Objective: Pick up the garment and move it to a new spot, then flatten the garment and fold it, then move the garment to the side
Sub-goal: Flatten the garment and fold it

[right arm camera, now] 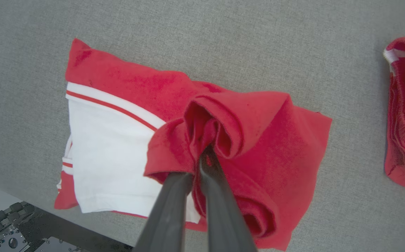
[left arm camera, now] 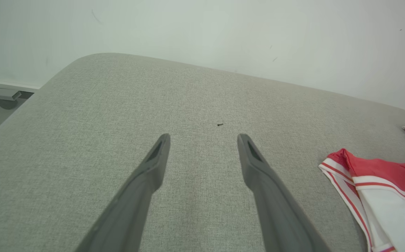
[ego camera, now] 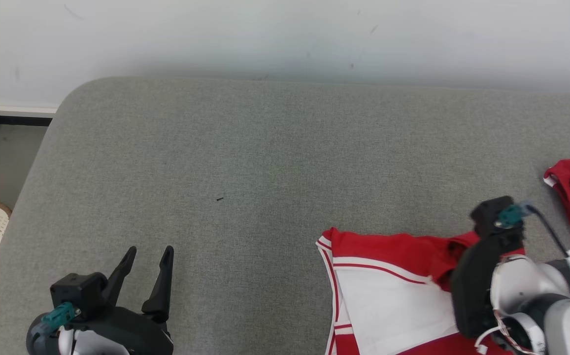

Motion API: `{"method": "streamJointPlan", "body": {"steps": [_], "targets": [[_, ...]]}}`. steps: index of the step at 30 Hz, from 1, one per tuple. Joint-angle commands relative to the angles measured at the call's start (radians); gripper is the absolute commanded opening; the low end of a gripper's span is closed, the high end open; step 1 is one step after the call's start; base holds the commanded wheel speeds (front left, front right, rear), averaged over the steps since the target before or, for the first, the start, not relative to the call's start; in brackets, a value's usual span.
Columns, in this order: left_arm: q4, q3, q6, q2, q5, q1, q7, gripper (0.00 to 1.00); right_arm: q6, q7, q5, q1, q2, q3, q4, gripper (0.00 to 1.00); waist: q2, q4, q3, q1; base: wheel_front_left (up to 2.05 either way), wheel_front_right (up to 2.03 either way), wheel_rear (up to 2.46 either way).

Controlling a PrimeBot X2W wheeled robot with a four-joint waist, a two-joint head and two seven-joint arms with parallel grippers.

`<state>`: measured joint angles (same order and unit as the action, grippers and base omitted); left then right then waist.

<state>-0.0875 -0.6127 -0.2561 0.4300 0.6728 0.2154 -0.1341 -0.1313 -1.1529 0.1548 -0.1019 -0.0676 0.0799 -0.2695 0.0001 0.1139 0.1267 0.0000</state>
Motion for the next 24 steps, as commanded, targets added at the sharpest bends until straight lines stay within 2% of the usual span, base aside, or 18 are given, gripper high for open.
{"method": "streamJointPlan", "body": {"steps": [1,12,24], "targets": [[-0.003,0.001,0.0,0.004,0.012,0.01,-0.007,1.0,0.001,0.004,0.008,-0.015,0.0,-0.015,0.006,0.0,-0.0001,0.0,0.002,0.0,0.0,0.0,0.0],[-0.013,-0.005,0.004,0.001,0.011,0.021,-0.007,1.0,0.001,0.047,0.054,-0.068,0.011,-0.203,0.111,0.0,-0.0001,0.017,0.004,0.0,0.0,0.0,0.0],[-0.023,-0.013,0.007,-0.004,0.015,0.033,-0.008,1.0,0.001,0.115,0.096,-0.137,0.016,-0.266,0.226,0.0,-0.0001,0.029,0.007,0.0,0.0,0.0,0.0]]}}
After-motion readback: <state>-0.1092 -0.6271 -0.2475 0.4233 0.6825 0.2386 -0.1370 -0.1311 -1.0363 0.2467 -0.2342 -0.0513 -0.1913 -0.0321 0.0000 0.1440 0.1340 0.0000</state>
